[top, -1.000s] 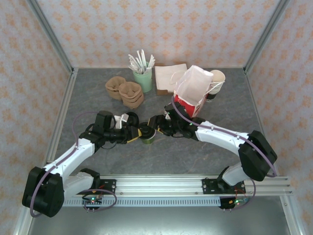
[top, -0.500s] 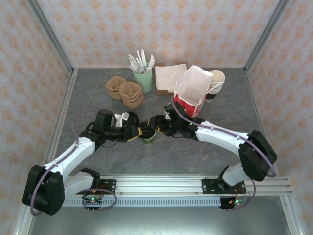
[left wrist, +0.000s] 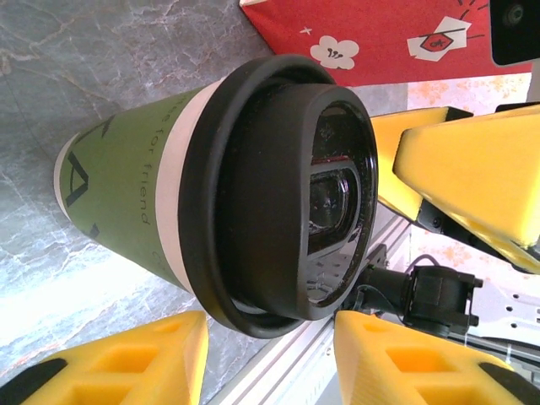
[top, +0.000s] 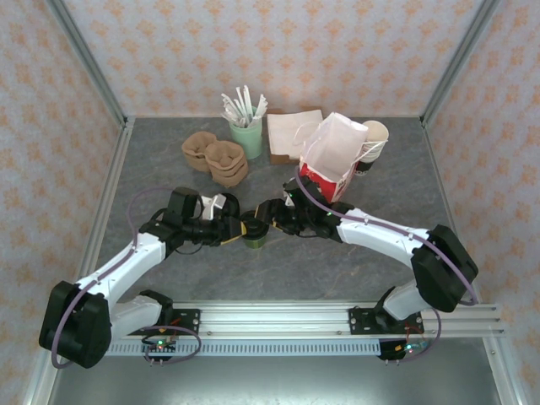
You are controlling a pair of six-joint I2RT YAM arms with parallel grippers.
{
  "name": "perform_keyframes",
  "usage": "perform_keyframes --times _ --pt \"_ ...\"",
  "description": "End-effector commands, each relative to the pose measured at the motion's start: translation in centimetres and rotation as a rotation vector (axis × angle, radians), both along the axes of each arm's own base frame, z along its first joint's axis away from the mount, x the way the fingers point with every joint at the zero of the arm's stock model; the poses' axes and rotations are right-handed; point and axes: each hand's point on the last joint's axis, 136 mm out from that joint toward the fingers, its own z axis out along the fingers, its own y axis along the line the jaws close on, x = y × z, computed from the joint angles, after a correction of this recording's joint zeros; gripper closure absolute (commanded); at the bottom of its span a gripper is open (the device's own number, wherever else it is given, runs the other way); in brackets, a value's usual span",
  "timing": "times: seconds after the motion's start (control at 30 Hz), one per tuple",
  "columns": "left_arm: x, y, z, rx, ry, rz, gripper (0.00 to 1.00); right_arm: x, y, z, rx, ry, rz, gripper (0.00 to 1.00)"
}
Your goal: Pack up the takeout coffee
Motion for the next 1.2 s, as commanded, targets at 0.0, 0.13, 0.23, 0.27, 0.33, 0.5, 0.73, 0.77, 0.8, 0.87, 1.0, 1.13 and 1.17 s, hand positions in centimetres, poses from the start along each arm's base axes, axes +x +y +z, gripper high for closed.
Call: perform_keyframes --times 0.0,0.13,0.23,0.27,0.33,0.5,0.73,0.77,0.8,0.87,1.0,1.13,1.17 --pt "0.1 0.3 0.8 0.038 -0.038 -0.008 0.47 0.7 -0.3 0.8 -0.026 -0.033 0.0 0.4" --pt "0.4 0.5 1.4 0.054 -0.06 0.003 0.44 0.6 -0.7 0.6 -0.047 -0.037 0.005 0.41" --pt "0.8 0.7 1.3 0.071 -0.068 0.015 0.42 0.5 -0.7 0.5 -0.053 -0.037 0.012 0.41" --pt "1.1 0.8 1.2 0.082 -0.072 0.022 0.4 0.5 -0.7 0.6 -0.054 -0.038 0.013 0.41" --pt "1.4 0.9 1.5 0.092 -0.094 0.027 0.4 0.4 -0.7 0.4 -0.057 -0.034 0.018 0.41" --pt "2.6 0.7 2.1 0.092 -0.119 0.035 0.4 0.1 -0.8 -0.1 -0.063 -0.026 0.026 0.41" --pt "3.1 0.7 0.0 0.129 -0.054 0.039 0.48 0.0 -0.8 -1.0 -0.069 -0.009 0.029 0.42" --pt "3.0 0.8 -0.4 0.145 -0.067 0.023 0.49 -0.1 -0.7 -1.2 -0.07 -0.003 0.029 0.42" --pt "2.9 0.8 -0.8 0.15 -0.062 0.021 0.49 -0.1 -0.7 -1.3 -0.067 0.0 0.029 0.43" --pt "2.7 0.9 -1.4 0.16 -0.048 0.016 0.49 -0.1 -0.8 -1.6 -0.067 0.004 0.026 0.43" --pt "2.4 0.9 -2.0 0.163 -0.04 0.008 0.49 -0.2 -1.3 -2.6 -0.092 0.021 0.009 0.43" --pt "2.4 0.6 -2.1 0.157 -0.04 -0.003 0.49 -0.4 -1.8 -4.0 -0.123 0.052 -0.014 0.44" --pt "2.3 0.6 -2.1 0.156 -0.041 -0.005 0.49 -0.5 -1.8 -4.2 -0.123 0.06 -0.015 0.45"
